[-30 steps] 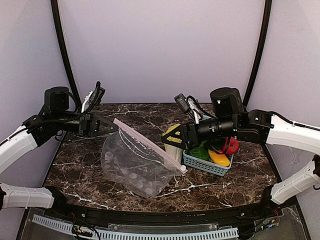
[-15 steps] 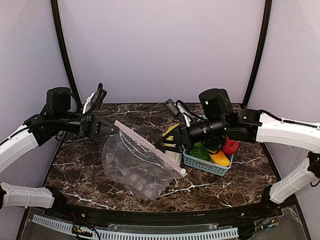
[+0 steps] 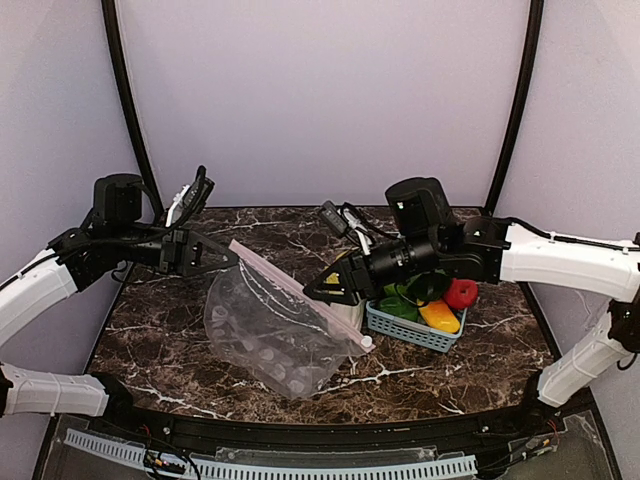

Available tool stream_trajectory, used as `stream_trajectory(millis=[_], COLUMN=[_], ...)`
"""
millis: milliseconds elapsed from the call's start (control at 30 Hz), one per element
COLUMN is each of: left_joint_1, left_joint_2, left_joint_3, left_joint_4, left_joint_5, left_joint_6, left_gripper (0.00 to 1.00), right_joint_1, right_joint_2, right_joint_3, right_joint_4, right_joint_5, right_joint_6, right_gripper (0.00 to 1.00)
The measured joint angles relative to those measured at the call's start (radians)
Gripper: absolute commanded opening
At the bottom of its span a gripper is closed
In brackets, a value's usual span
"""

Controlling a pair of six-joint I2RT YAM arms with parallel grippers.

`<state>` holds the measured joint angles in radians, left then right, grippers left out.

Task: Place the food in the zip-top bag and seal the zipper
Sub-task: Pass from the left arm to the right

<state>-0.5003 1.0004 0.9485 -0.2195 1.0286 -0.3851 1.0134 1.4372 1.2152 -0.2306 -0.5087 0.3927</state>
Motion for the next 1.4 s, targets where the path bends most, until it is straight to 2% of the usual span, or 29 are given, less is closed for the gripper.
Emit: stream_trajectory(millis=[167, 367, 600, 667, 833, 900, 933, 967, 1000, 1067, 1167, 1400], left_joint_1=[0.000, 0.000, 0.000, 0.000, 0.000, 0.000, 0.000, 0.000, 0.000, 0.000, 0.000, -0.002], left_joint_2=[0.000, 0.000, 0.003, 0.006, 0.011, 0.014, 0.014, 0.014, 0.014, 0.015, 0.015, 0.011], left_joint_3=[0.000, 0.000, 0.000, 0.001, 0.003, 0.008, 0.013, 0.017, 0.023, 0.043, 0.096, 0.230], left_joint_4=[0.000, -0.008, -0.016, -0.016, -0.018, -0.023, -0.029, -0.035, -0.046, -0.077, -0.151, -0.286], left_joint_5=[0.000, -0.003, -0.027, -0.031, -0.045, -0.050, -0.055, -0.061, -0.073, -0.110, -0.213, -0.480], left_joint_6=[0.000, 0.009, 0.019, 0.023, 0.030, 0.035, 0.040, 0.045, 0.052, 0.072, 0.098, 0.121], left_gripper=[0.01, 0.01, 0.01, 0.01, 0.01, 0.14, 0.33, 0.42, 0.56, 0.66, 0.70, 0.68], right_joint_1=[0.000, 0.000, 0.003, 0.004, 0.009, 0.011, 0.013, 0.014, 0.016, 0.017, 0.018, 0.023], right_joint_2=[0.023, 0.030, 0.030, 0.030, 0.030, 0.030, 0.030, 0.030, 0.029, 0.027, 0.011, -0.074], right_joint_3=[0.004, 0.005, 0.005, 0.005, 0.005, 0.005, 0.005, 0.005, 0.005, 0.003, -0.006, -0.011], right_joint_4=[0.007, 0.029, 0.055, 0.059, 0.066, 0.067, 0.068, 0.069, 0.071, 0.072, 0.072, 0.048], right_joint_5=[-0.026, -0.083, -0.131, -0.139, -0.148, -0.148, -0.146, -0.145, -0.141, -0.125, -0.074, 0.116], right_joint_6=[-0.005, -0.006, -0.007, -0.004, 0.001, 0.003, 0.004, 0.005, 0.006, 0.010, 0.020, 0.041], right_gripper=[0.39, 0.22, 0.08, 0.00, 0.00, 0.00, 0.00, 0.00, 0.00, 0.00, 0.00, 0.00])
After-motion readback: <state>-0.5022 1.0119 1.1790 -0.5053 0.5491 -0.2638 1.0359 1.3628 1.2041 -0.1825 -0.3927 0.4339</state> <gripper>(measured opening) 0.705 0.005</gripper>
